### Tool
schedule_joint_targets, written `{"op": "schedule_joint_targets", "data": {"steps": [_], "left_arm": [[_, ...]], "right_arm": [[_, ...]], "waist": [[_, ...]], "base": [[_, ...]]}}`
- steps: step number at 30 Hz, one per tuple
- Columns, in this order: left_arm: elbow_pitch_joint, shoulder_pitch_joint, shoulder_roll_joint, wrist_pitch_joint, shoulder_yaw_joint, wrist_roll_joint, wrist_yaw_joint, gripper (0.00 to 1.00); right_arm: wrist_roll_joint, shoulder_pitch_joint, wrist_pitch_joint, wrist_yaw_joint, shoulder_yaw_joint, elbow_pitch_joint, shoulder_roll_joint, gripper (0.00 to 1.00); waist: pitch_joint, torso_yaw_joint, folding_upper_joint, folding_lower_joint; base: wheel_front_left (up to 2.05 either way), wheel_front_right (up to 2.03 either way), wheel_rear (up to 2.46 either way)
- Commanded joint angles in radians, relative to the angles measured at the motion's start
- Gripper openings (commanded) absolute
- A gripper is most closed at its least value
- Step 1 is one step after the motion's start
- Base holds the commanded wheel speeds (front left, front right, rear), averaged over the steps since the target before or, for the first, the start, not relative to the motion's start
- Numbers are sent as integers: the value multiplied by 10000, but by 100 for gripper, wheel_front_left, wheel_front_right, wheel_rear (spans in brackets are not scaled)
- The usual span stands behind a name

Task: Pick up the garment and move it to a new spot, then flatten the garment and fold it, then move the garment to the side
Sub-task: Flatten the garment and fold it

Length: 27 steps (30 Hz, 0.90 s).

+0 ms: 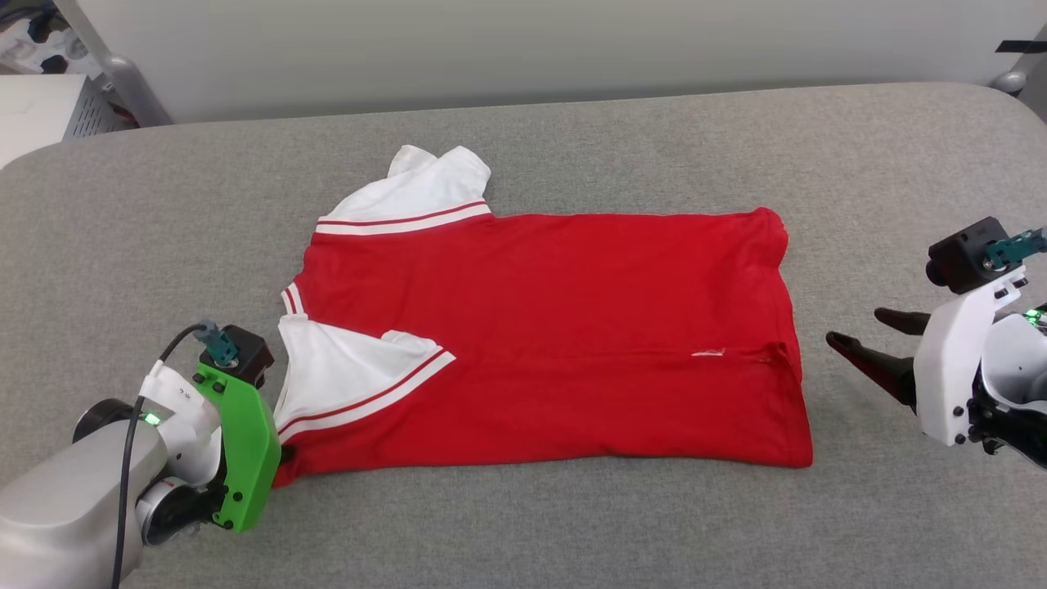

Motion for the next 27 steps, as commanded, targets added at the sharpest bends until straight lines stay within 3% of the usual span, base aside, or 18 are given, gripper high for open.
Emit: {"op": "schedule_joint_targets", "data": {"steps": [1, 7, 8, 23, 24, 25, 26, 27], "left_arm": [[-93, -198, 45, -87, -28, 120, -29, 0], [-334, -390, -43, -196, -140, 344, -29, 0], [-404, -557, -122, -257, -189, 493, -29, 0], [-384, -898, -236, -498, -316, 724, -29, 0], [-354, -867, -232, -517, -327, 714, -29, 0], [-336, -843, -227, -527, -335, 708, -29, 0], [-305, -792, -218, -542, -350, 694, -29, 0], [-287, -753, -213, -551, -360, 676, -29, 0]], "right_arm": [[74, -106, 409, -6, -16, -107, -42, 100], [32, 142, 2230, -6, 7, -177, 86, 100], [-182, 460, 2659, -6, -108, 123, 533, 100], [-764, 1355, 2067, -6, 161, 2062, 2366, 100], [-741, 1337, 1938, -6, 172, 2035, 2367, 31], [-723, 1325, 1853, -6, 169, 2018, 2360, 9], [-685, 1309, 1716, -6, 175, 1974, 2322, 0], [-657, 1304, 1631, -6, 178, 1934, 2285, 0]], "waist": [[8, 73, 0, 0], [160, 247, 0, 0], [333, 377, 0, 0], [877, 565, 0, 0], [830, 543, 0, 0], [795, 527, 0, 0], [719, 499, 0, 0], [652, 479, 0, 0]], "base": [[0, 0, 0], [0, 0, 0], [0, 0, 0], [0, 0, 0], [0, 0, 0], [0, 0, 0], [0, 0, 0], [0, 0, 0]]}}
